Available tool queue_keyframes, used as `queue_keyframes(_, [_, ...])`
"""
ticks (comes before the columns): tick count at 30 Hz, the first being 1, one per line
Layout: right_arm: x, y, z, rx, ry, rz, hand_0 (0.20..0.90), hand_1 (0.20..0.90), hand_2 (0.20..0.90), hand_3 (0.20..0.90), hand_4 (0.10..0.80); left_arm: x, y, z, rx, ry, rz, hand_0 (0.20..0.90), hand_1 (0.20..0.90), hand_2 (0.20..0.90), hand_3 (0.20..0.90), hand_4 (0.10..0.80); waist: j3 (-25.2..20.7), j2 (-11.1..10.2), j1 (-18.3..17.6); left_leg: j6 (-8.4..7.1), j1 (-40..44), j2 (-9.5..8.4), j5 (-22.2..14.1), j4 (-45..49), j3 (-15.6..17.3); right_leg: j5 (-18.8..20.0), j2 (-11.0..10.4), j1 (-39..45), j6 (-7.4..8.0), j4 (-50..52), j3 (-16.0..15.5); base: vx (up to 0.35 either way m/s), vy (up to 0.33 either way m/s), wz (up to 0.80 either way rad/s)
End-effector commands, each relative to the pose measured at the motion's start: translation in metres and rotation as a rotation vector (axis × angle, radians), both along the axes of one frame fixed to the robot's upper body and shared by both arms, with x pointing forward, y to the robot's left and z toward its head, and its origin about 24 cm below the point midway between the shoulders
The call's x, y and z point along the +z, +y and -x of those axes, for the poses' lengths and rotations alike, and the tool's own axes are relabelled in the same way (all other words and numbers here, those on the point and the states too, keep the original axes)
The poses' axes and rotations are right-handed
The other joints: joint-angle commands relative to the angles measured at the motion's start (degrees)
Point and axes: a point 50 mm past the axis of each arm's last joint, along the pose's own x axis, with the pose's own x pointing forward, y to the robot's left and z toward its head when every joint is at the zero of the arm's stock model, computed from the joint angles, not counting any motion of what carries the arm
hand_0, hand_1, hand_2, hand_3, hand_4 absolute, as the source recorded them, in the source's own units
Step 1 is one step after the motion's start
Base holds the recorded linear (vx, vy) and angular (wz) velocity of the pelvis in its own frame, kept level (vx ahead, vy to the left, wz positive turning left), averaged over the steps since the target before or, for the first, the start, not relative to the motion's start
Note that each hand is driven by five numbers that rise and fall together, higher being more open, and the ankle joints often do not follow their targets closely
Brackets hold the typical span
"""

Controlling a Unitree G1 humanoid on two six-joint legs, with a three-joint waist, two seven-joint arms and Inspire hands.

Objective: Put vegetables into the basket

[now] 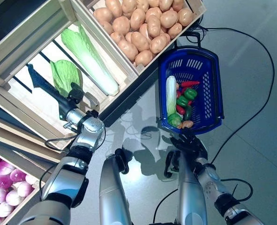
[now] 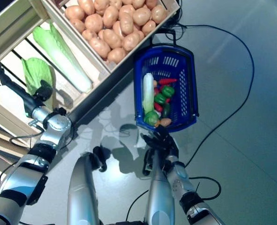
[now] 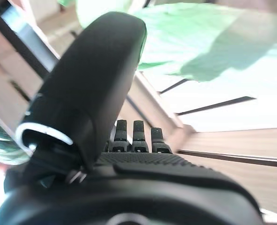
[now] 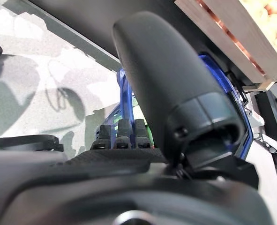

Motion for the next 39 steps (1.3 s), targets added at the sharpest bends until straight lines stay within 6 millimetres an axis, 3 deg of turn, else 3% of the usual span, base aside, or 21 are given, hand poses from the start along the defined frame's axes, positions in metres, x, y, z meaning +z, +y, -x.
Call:
queue_keyframes(1, [0.016, 0.018, -0.003, 0.016, -0.098, -0.041, 0.9, 0.9, 0.9, 0.9, 0.8, 0.014, 0.013, 0.006, 0.038, -0.127, -0.008, 0.9, 0.9, 0.9, 0.9, 0.8, -2.9, 0.2, -0.1, 0.69, 4.0, -0.67, -8.4, 0.4, -0.1, 7.3, -0.2, 1.2, 1.13, -8.2, 4.2, 0.0, 0.0, 0.0])
queue_keyframes(15, [0.03, 0.021, -0.017, 0.014, -0.109, -0.028, 0.9, 0.9, 0.9, 0.9, 0.8, -0.007, 0.003, -0.013, -0.238, 0.133, 0.062, 0.9, 0.9, 0.9, 0.9, 0.8, -1.7, 0.1, -0.2, 0.69, 3.0, -0.64, -7.7, 0.0, 0.1, 8.0, 0.2, 0.3, 1.37, -8.6, 4.2, 0.0, 0.0, 0.0])
queue_keyframes(20, [0.034, 0.021, -0.022, 0.017, -0.109, -0.017, 0.9, 0.9, 0.9, 0.9, 0.8, -0.02, 0.012, -0.014, -0.219, 0.233, 0.158, 0.9, 0.9, 0.9, 0.9, 0.8, -1.3, 0.0, -0.6, 0.63, 2.5, -0.45, -7.5, 0.6, 0.1, 8.2, 0.4, 0.0, 1.32, -8.5, 4.2, -0.005, 0.02, 0.0])
queue_keyframes(31, [0.033, 0.013, -0.028, -0.029, -0.092, -0.013, 0.9, 0.9, 0.9, 0.9, 0.8, -0.032, 0.026, -0.013, -0.213, 0.263, 0.366, 0.9, 0.9, 0.9, 0.9, 0.8, -0.9, -0.2, -0.6, 0.56, 2.3, 0.04, -7.5, 0.8, 0.3, 8.3, 0.0, -0.1, 1.33, -8.5, 4.1, 0.0, 0.0, 0.0])
queue_keyframes(39, [0.043, 0.008, -0.038, -0.048, -0.113, -0.014, 0.9, 0.9, 0.9, 0.9, 0.8, -0.039, 0.029, -0.016, -0.239, 0.385, 0.407, 0.9, 0.9, 0.9, 0.9, 0.8, -0.4, -0.3, -0.7, 0.64, 1.4, 0.06, -7.7, 1.9, 0.0, 8.1, -0.4, -1.0, 1.25, -7.5, 3.9, 0.0, 0.0, 0.0])
